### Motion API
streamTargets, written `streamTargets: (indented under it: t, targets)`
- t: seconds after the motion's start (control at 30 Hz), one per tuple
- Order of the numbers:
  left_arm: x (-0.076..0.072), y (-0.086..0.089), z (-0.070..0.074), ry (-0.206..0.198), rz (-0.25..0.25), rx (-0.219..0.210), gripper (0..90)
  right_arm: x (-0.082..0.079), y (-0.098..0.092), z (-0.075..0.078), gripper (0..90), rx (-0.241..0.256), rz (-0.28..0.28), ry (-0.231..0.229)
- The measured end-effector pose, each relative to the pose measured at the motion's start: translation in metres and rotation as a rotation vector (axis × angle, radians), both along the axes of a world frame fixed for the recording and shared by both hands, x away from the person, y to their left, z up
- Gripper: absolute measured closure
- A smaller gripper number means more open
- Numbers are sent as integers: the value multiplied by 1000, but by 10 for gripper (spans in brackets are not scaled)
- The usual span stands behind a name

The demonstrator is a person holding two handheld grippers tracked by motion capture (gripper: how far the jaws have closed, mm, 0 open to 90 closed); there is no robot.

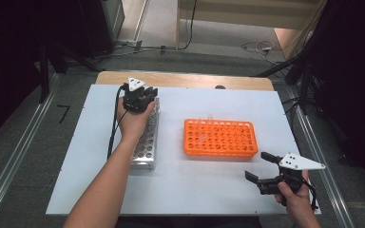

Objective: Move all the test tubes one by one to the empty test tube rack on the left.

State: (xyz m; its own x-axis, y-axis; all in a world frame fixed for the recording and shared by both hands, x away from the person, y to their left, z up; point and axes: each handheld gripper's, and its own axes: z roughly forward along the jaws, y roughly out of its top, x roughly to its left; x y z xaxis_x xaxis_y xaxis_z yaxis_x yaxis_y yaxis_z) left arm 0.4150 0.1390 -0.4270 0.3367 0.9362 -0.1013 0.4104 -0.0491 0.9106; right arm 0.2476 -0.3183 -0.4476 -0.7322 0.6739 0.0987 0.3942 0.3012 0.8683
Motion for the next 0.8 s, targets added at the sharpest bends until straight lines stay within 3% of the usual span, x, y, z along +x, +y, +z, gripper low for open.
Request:
streamTargets:
  t: [0.3, 0.8]
  targets:
    - [-2, -1, 4, 27, -13, 29, 742, 1, -1, 0, 25, 0, -2, -2]
    - [-8, 2, 9, 43, -33, 19, 642, 0, -1, 1, 25, 0, -4, -6]
